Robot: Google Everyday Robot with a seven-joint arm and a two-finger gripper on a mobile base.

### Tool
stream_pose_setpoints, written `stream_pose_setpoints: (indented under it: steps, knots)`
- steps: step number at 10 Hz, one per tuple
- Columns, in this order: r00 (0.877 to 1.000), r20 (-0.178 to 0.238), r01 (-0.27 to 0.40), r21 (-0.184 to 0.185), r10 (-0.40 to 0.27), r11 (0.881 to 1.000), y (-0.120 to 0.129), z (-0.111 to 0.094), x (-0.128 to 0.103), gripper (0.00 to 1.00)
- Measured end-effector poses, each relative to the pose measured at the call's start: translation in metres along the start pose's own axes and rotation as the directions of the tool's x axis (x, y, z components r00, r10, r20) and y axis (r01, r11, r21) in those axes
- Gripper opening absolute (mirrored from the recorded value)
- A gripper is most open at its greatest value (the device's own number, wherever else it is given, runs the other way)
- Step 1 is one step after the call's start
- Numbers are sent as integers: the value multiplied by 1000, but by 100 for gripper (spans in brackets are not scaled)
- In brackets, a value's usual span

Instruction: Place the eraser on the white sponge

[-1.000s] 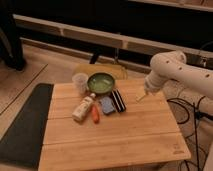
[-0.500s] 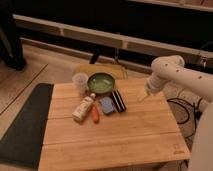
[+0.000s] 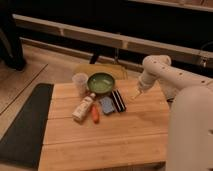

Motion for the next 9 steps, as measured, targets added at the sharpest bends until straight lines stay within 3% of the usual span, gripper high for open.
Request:
stream_pose_setpoints:
  steps: [2, 5, 9]
  knots:
    - [997, -3, 75, -40, -75, 996, 18, 18, -25, 65]
    - [991, -1, 133, -95, -134, 987, 38, 39, -47, 65]
    - [991, -3, 134, -101, -135, 986, 39, 40, -46, 65]
